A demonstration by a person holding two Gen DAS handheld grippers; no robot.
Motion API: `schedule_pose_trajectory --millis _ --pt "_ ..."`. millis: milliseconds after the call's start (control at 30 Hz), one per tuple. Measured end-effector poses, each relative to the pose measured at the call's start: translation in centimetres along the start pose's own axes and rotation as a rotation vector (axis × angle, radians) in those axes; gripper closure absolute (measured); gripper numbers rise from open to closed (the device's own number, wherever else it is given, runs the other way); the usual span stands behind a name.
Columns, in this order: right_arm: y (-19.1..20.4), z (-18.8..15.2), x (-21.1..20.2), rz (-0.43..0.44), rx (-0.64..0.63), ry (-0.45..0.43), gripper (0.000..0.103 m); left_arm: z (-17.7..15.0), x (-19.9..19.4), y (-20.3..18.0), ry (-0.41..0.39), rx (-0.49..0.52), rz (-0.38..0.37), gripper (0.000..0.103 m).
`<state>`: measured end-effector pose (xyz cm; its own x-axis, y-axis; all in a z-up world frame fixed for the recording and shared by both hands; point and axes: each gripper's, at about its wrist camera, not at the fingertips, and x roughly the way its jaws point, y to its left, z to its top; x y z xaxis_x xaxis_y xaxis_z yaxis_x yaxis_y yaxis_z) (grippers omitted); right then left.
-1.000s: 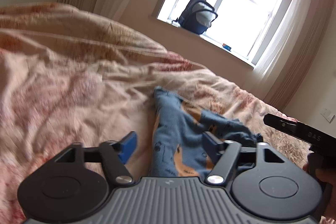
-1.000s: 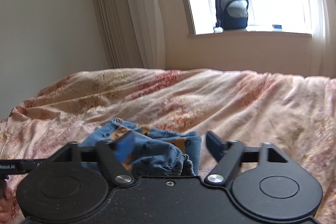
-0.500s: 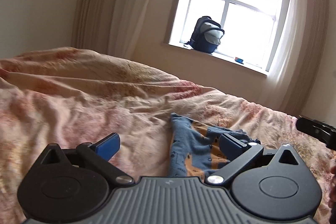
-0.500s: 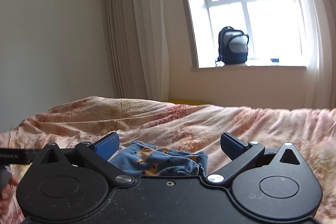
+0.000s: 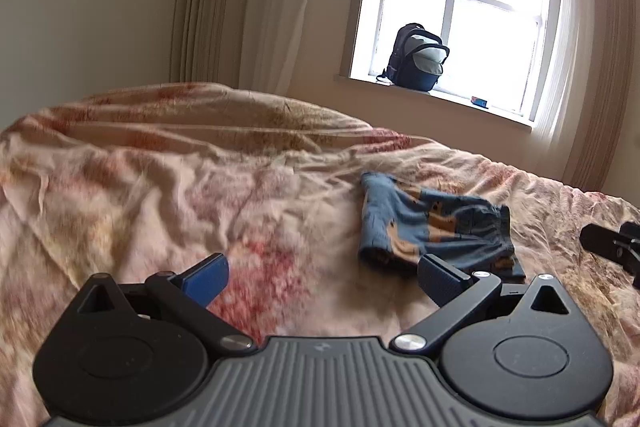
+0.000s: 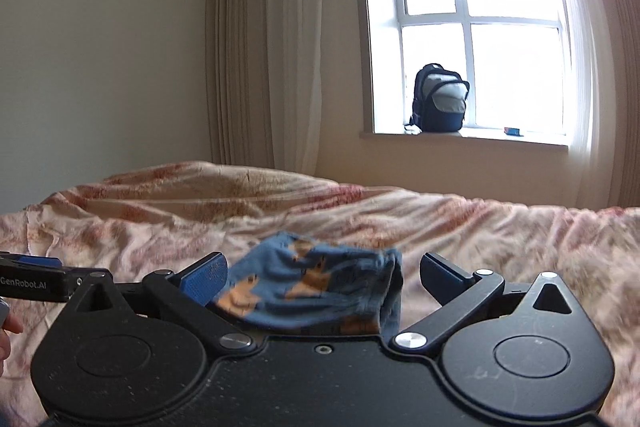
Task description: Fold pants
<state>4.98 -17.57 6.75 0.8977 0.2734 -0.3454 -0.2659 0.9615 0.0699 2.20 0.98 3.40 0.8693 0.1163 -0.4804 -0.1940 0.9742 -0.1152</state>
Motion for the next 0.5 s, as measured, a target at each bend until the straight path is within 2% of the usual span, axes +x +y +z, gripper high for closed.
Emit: schedule_pose_trajectory --millis 233,500 --pt "0.1 -2.4 -0.5 -0.028 0.041 0.076 0.001 -1.7 1.2 -0.4 0.058 0.037 0.003 0.000" --pt "-0.2 -2.6 -0.2 -0.056 0.058 0.084 0.001 -2.2 2.1 -0.6 0.095 0.044 -0.010 0.000"
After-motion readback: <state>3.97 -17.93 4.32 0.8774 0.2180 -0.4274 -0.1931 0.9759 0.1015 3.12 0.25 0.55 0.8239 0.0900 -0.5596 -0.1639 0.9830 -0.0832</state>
